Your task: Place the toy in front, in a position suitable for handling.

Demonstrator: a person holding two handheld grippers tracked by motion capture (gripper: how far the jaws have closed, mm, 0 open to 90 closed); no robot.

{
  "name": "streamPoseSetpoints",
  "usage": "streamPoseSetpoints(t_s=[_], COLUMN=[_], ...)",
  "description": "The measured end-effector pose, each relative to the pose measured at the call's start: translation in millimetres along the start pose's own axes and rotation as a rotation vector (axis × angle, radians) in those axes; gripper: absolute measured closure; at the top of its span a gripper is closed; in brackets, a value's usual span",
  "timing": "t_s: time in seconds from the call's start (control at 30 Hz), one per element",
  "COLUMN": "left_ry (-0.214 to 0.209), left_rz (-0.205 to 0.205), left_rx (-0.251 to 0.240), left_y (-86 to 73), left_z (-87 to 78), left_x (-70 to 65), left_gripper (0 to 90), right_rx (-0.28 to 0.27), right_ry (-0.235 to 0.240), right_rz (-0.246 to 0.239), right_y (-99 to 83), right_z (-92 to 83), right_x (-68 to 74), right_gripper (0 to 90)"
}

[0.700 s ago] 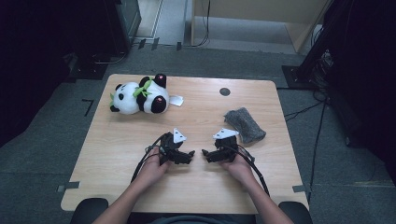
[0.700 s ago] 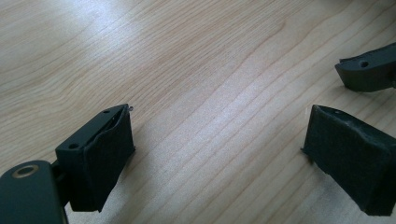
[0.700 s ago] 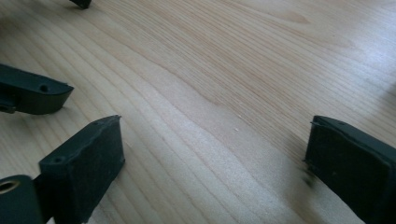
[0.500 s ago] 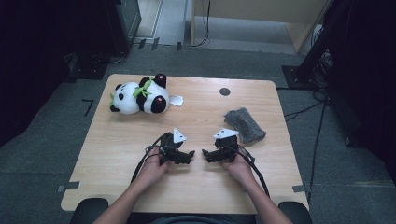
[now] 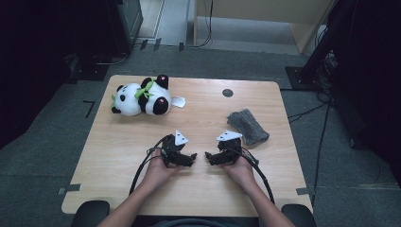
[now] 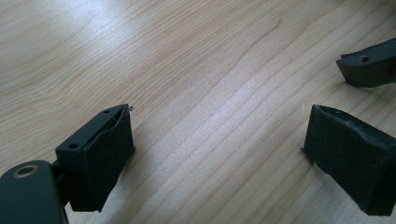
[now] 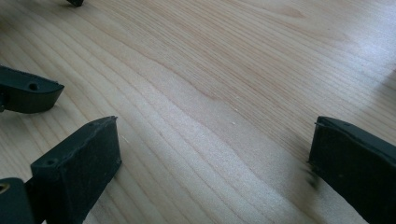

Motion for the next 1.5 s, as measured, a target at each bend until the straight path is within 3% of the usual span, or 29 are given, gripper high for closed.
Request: streamPoseSetpoints(t_s=[0.27,0.33,0.47,0.67,0.7,0.87,1.03,1.3,1.5], left_ry=[-0.004,-0.002,-0.032,-0.074,-0.074,-0.076,-0.071,-0.045,-0.042], left_rz=[0.002,-0.006,-0.028,-0.024,-0.024,-0.042,-0.061,-0.057,-0.083], left_rx=[0.007,0.005,0.008,0.021,0.021,-0.003,-0.015,-0.008,-0.038], left_y=[0.3,0.7,0.7,3.4,3.4,5.1,4.5,5.6,8.6], left_z=[-0.7,-2.5,-4.9,-10.8,-10.8,-18.9,-25.9,-33.0,-40.5], left_x=[0.7,1.6,4.1,6.9,6.9,12.3,21.4,34.6,48.7], left_gripper=[8.8,12.8,15.6,15.9,15.9,15.9,16.0,16.5,16.3], right_rx=[0.0,0.0,0.013,0.045,0.046,0.057,0.061,0.025,0.011], right_ry=[0.0,0.001,0.016,0.015,0.015,0.016,0.048,0.058,0.089], right_rz=[0.0,-0.002,-0.02,-0.026,-0.025,-0.022,-0.008,0.0,0.033], right_y=[0.0,0.1,0.7,3.4,3.9,5.9,9.9,16.6,19.3], right_z=[0.0,0.0,-1.7,-3.4,-4.4,-6.2,-8.1,-14.6,-19.3], right_x=[0.0,0.0,0.1,0.5,0.4,-0.3,2.3,2.5,-2.0], right_gripper=[1.8,2.1,5.8,10.2,14.6,18.8,23.9,25.6,27.8])
Point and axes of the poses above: each handheld gripper's, and its own axes: z roughly forward along the jaws, y roughly out of its top, x roughly to its left, the point moved 3 cm from there along z, roughly forward along the jaws, and after that the axes turned 11 degrees about z, right-handed, at the moved point
